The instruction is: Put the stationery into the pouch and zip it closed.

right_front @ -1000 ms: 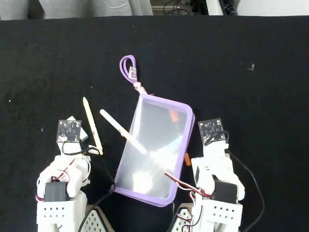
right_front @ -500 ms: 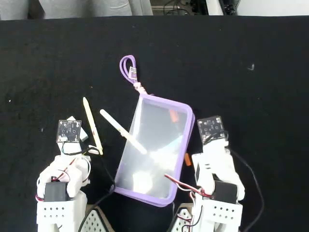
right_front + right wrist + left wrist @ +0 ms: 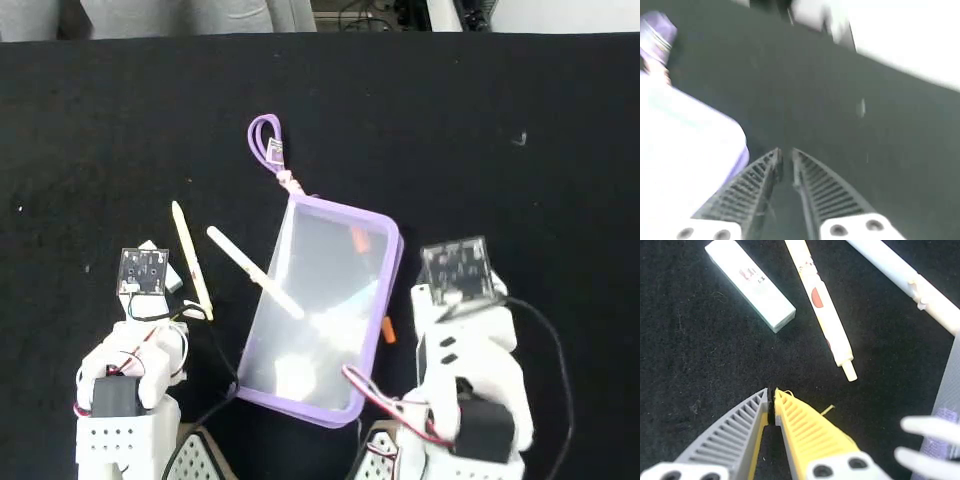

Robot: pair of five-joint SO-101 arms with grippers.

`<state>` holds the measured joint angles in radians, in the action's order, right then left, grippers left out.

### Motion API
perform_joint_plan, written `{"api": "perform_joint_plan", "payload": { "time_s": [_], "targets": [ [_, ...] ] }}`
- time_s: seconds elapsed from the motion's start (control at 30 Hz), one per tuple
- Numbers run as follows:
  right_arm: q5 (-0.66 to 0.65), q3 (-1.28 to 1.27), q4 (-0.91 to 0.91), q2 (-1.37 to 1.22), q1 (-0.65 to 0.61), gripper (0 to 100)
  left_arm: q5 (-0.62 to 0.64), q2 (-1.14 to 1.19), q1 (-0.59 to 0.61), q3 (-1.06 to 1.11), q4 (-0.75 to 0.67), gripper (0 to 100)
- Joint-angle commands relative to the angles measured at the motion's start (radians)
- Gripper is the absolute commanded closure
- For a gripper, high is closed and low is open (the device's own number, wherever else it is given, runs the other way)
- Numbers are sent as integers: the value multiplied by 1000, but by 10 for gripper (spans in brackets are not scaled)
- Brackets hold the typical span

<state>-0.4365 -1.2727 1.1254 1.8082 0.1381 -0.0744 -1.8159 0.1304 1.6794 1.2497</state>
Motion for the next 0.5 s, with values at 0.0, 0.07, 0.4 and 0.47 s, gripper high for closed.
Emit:
{"api": "perform_joint_plan", "payload": {
  "time_s": [0.0, 0.07, 0.4, 0.47],
  "targets": [
    [40, 159, 34, -24, -173, 819, -5, -3, -1, 21, 5, 970],
    [80, 214, 31, -116, -233, 798, -5, -3, 1, 21, 5, 970],
    [123, 605, -60, -819, -443, 797, -5, -3, 2, 21, 5, 970],
    [123, 700, -55, -954, -477, 797, -5, -3, 2, 21, 5, 970]
  ]
}}
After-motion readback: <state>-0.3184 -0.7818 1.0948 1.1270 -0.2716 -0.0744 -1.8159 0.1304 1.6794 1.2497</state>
